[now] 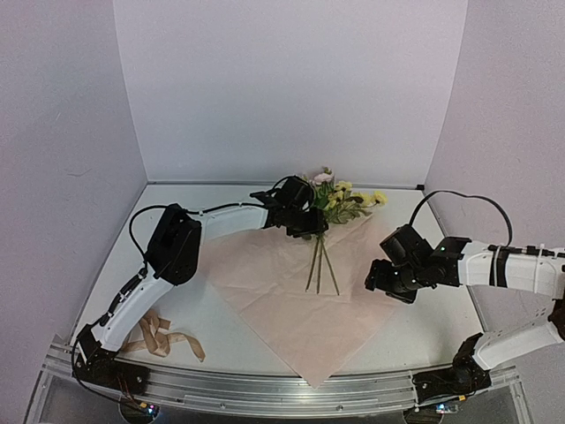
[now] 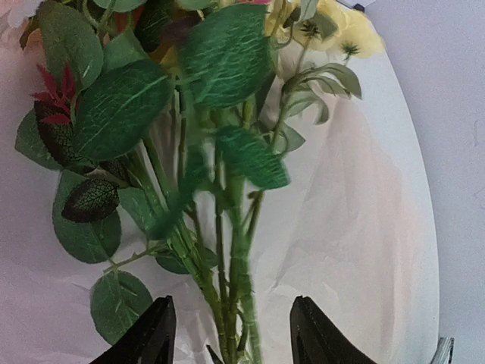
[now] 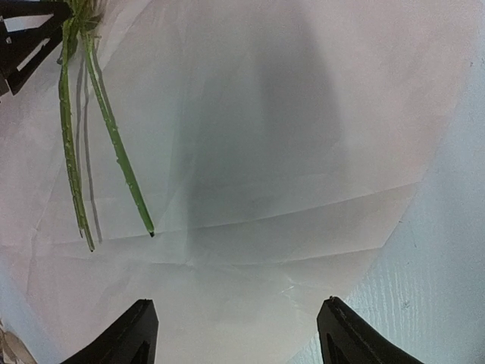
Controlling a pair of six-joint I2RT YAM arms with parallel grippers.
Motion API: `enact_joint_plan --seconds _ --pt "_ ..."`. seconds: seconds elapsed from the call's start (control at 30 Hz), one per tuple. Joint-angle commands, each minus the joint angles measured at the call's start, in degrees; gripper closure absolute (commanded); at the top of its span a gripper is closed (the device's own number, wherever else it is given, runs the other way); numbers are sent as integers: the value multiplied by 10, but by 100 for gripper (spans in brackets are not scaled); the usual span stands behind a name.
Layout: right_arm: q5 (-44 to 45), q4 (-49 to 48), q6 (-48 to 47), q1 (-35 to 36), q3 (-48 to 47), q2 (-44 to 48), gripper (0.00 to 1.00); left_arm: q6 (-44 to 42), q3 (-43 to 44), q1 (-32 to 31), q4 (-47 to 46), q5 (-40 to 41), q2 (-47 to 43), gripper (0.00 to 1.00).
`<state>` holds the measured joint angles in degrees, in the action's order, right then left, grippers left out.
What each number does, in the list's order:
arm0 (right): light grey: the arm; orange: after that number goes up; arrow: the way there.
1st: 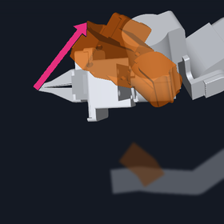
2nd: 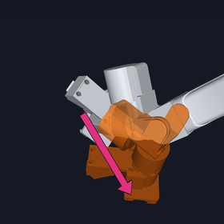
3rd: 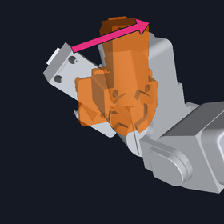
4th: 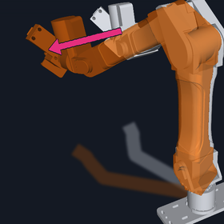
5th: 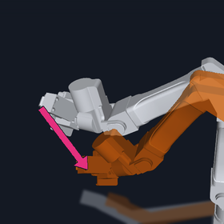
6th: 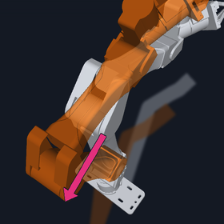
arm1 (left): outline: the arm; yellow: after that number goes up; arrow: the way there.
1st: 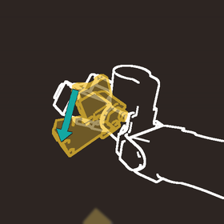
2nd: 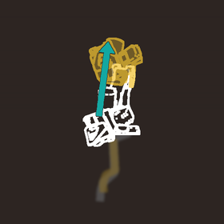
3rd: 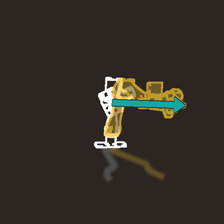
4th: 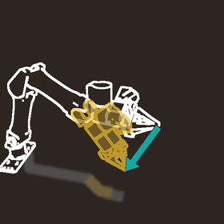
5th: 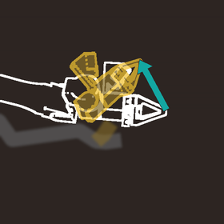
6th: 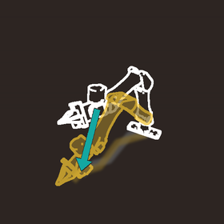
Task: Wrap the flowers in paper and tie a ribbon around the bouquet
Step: Place the fake flower on the flattened wrapping paper, then adjust the flattened wrapping paper at the center of the board.
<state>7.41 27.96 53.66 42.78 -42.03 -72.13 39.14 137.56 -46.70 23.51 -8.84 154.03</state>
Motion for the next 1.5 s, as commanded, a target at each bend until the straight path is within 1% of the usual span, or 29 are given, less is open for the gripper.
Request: enact_joint_plan --seconds 0.0,0.1,0.2,0.27,0.37,0.5,0.63,0.8,0.87,0.93,1.03,1.13,1.27,1.4,1.47 --pt "2 3 -16 -2 -37 -15 24 -18 -5 1 -34 17 -61 40" --pt "5 5 -23 -2 -54 -31 23 -19 -30 3 -39 28 -98 35" --pt "4 7 -35 -2 -85 -57 23 -16 -67 9 -23 58 -148 31" --pt "0 8 -49 -4 -115 -81 22 -9 -131 22 -27 70 -192 30" --pt "-8 12 -64 -18 -149 -110 23 15 -267 54 -34 83 -287 29" --pt "-12 12 -71 -42 -159 -119 22 43 -459 116 -54 69 -415 29" --pt "-12 11 -71 -52 -150 -123 22 61 -613 174 -62 61 -522 29" --pt "-8 9 -68 -64 -121 -110 23 48 -737 246 -78 35 -588 32" --pt "-5 8 -66 -69 -109 -101 23 29 -764 261 -83 40 -590 33" --pt "-2 7 -63 -75 -96 -90 23 14 -786 272 -98 26 -583 34" --pt "-1 2 -60 -80 -84 -81 23 1 -798 279 -108 41 -561 37" --pt "-1 -2 -58 -81 -78 -76 23 -3 -807 289 -139 27 -542 39" --pt "0 -5 -58 -82 -73 -75 23 -13 -792 294 -153 25 -509 41" --pt "1 -8 -58 -83 -68 -73 23 -9 -773 298 -155 26 -477 48" --pt "0 -9 -58 -85 -67 -71 23 -7 -768 298 -159 24 -469 53"
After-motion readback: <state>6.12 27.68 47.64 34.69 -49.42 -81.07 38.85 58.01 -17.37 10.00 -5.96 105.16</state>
